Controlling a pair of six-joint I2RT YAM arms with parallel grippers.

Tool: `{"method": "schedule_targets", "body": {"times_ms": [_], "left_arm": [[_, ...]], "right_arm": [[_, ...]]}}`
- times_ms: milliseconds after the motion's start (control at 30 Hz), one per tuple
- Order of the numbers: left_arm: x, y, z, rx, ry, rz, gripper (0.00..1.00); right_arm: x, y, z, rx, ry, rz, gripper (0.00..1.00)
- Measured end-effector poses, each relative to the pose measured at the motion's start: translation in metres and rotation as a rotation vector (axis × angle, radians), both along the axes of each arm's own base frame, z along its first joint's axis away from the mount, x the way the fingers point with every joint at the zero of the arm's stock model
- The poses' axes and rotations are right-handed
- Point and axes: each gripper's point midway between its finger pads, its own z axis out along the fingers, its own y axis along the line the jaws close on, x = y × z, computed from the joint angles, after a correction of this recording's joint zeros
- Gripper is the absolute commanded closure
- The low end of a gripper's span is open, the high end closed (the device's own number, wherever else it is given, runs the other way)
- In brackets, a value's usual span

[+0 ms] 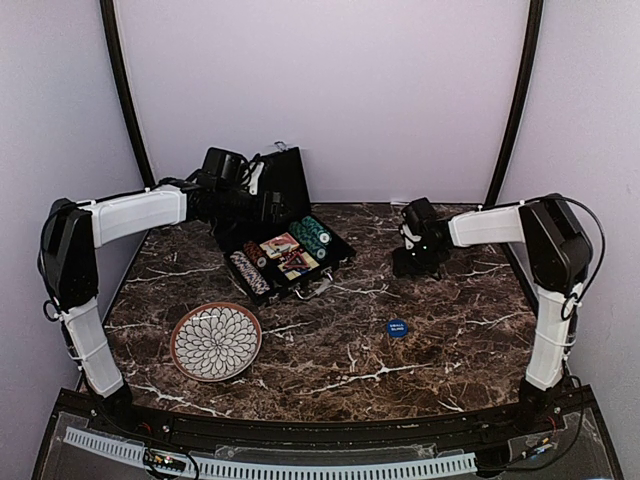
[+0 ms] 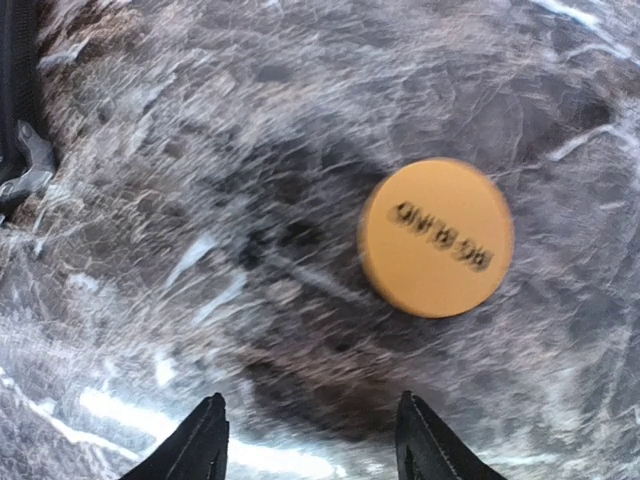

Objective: Pack up texas hold em set
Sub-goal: Adjust the big blind button at the center of the board.

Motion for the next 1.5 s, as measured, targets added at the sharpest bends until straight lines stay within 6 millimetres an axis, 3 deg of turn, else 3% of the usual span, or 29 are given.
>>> {"method": "schedule_targets", "body": {"times_ms": [133,267,467,800,933,1067,1300,1367,1500], "left_arm": [[0.0,0.0,-0.001,0.001,0.002,0.0,0.13],[-0.001,0.001,-0.003,0.003,0.005,0.0,0.13],[-0.001,0.001,-0.003,0.003,0.005,0.0,0.13],[-0.001,0.001,-0.003,0.004,0.005,0.0,0.12],[-0.001,0.001,-0.003,0.006,0.003,-0.002,0.12],[-0.001,0.001,-0.004,0.009,0.003,-0.003,0.12],[-0.004,0.002,-0.01,0.015,0.015,-0.003,0.12],[-0.005,0.003,-0.012,0.017,0.019,-0.003,0.12],[-0.007,0.004,-0.017,0.023,0.03,-0.003,0.12]], "right_arm": [[0.015,-0.014,0.007,-0.003,-0.022,-0.05,0.32],[0.044,-0.024,0.015,0.013,-0.058,-0.09,0.27],[0.07,-0.032,-0.006,0.018,-0.041,-0.098,0.26],[0.075,-0.015,-0.005,0.081,-0.045,-0.036,0.49],[0.064,-0.009,-0.005,0.098,-0.053,-0.017,0.53],[0.04,0.006,-0.005,0.112,-0.026,0.027,0.56],[-0.006,0.051,-0.004,0.124,0.014,0.158,0.57],[-0.021,0.064,-0.004,0.115,0.022,0.207,0.56],[-0.044,0.07,0.001,0.086,0.02,0.245,0.43]]}}
